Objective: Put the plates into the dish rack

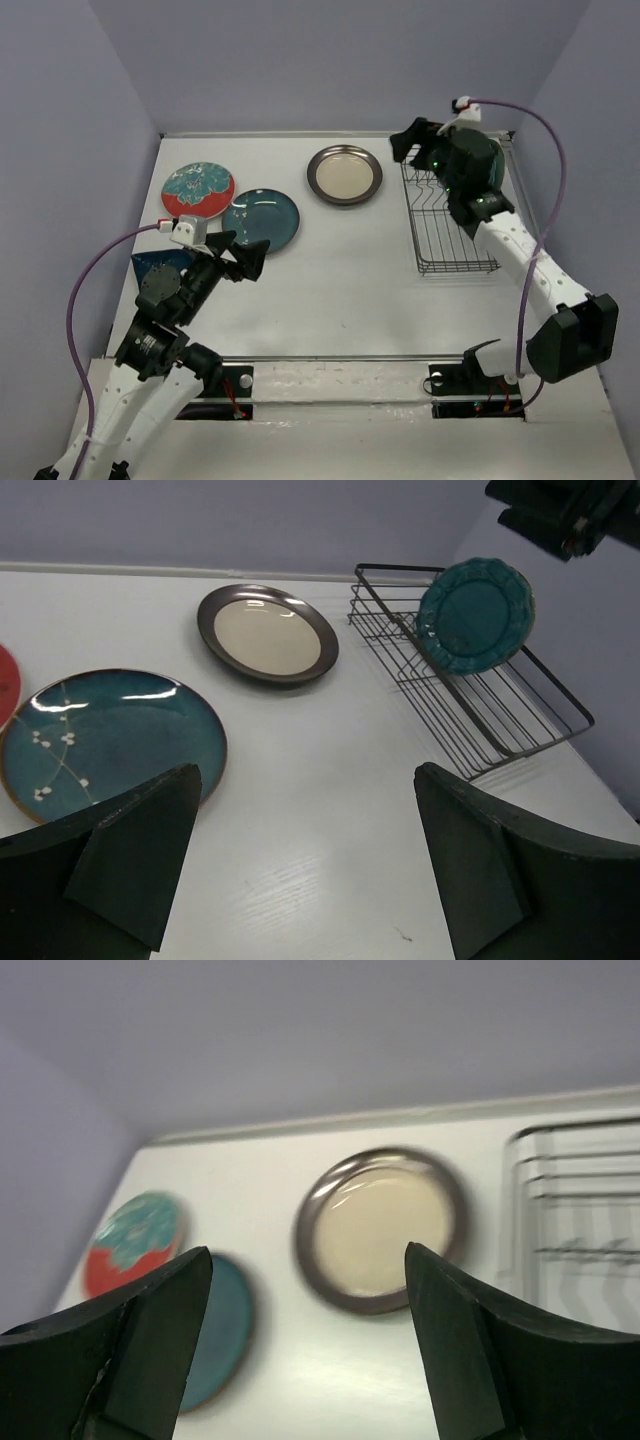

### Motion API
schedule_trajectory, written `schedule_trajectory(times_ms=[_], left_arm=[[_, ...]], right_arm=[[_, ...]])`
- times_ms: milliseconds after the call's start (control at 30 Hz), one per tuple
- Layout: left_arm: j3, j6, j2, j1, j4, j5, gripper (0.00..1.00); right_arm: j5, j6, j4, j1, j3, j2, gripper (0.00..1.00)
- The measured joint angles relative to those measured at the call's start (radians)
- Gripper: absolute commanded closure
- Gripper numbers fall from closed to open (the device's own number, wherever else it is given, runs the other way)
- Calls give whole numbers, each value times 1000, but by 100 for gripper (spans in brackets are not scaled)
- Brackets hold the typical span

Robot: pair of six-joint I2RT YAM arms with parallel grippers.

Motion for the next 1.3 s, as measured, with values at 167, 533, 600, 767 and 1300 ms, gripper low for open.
schedule_trajectory(times_ms=[167,533,600,767,1300], left_arm=[[7,-4,0,35,-6,-63,1],[7,-5,19,64,-6,-45,1],[7,-5,19,66,-6,-33,1],[7,-5,19,66,-5,-7,1],[7,-4,9,66,-4,14,1]], right_arm=[[-45,243,202,227,-210,81,18],[-29,645,422,471,-220,606,29],[-26,697,452,472,-183,665,31],[-18,810,523,470,-101,764,37],[-27,1003,641,470,77,988,93]])
